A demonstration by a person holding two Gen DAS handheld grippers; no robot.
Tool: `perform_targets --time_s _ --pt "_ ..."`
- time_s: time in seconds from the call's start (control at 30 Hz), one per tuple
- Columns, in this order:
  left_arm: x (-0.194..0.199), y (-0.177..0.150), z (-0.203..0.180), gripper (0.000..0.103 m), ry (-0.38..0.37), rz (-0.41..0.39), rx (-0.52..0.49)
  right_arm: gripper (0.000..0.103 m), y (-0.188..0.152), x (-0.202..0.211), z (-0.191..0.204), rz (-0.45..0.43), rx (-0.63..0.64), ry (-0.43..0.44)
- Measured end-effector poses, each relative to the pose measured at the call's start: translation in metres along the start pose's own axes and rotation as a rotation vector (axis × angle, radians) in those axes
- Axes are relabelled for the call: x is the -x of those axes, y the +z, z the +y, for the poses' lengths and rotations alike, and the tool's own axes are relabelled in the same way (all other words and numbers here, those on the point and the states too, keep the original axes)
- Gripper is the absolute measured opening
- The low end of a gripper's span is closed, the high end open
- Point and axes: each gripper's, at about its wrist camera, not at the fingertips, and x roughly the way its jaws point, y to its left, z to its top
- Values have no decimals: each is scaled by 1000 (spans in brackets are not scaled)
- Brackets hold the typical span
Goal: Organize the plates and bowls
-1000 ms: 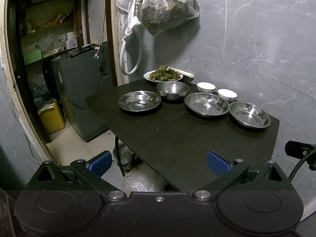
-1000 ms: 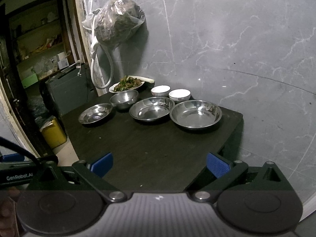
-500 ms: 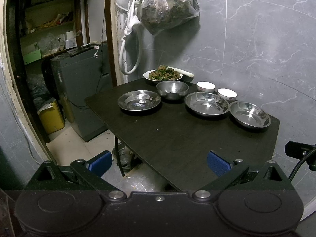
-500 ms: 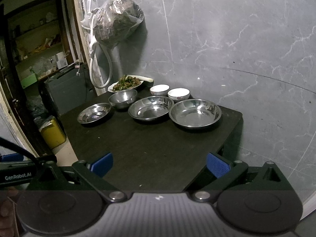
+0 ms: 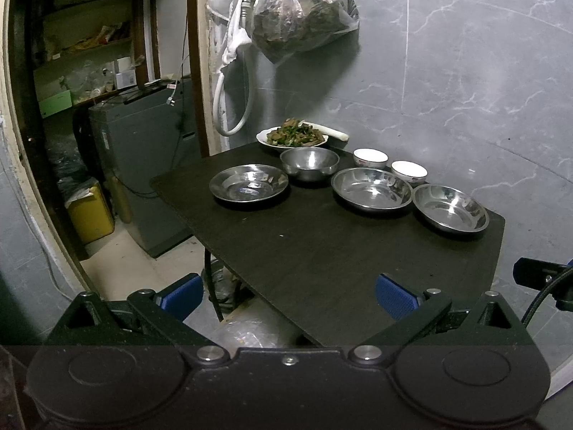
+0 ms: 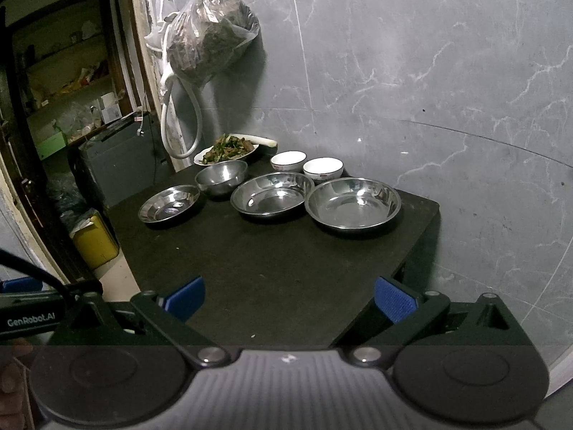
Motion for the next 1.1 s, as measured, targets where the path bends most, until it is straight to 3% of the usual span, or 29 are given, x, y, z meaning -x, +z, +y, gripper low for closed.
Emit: perform_targets --time_s 1.1 --pt "-1 0 0 102 -2 2 0 103 -4 -3 -2 7 -3 -1"
